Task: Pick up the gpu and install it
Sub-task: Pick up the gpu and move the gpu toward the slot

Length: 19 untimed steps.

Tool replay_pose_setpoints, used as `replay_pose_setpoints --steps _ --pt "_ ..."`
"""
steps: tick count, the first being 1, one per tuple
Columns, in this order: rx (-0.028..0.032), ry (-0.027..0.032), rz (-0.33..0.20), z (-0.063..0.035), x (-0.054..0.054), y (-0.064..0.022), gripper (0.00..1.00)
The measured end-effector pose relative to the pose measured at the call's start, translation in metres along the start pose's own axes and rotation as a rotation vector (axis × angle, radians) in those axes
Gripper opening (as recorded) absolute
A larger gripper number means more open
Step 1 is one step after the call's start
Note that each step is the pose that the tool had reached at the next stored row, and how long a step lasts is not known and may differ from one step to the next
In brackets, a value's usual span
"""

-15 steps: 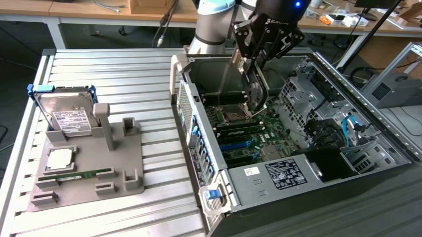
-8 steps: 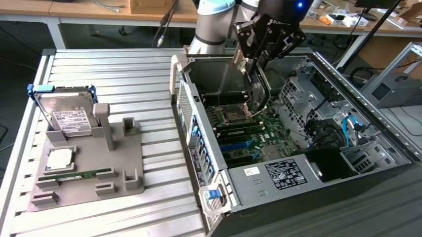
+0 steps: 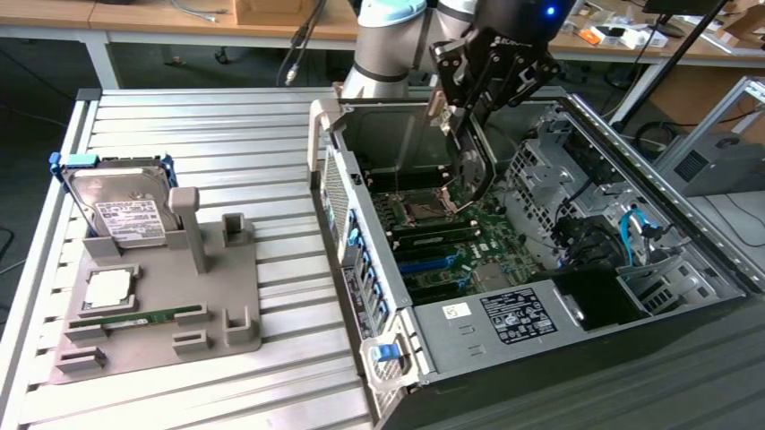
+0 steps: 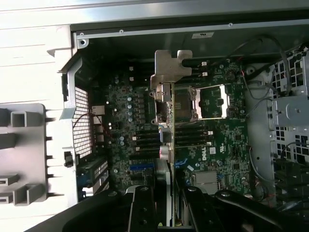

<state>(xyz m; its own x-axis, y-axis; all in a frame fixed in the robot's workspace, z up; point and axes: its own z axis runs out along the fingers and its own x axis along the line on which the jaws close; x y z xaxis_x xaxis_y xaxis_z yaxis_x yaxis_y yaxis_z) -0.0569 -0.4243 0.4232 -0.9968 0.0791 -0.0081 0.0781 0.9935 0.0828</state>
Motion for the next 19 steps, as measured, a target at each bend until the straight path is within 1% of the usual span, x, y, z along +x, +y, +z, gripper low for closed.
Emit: replay_pose_setpoints --steps 19 --pt "0.0 0.0001 0.0 0.0026 -0.012 0.0008 0.27"
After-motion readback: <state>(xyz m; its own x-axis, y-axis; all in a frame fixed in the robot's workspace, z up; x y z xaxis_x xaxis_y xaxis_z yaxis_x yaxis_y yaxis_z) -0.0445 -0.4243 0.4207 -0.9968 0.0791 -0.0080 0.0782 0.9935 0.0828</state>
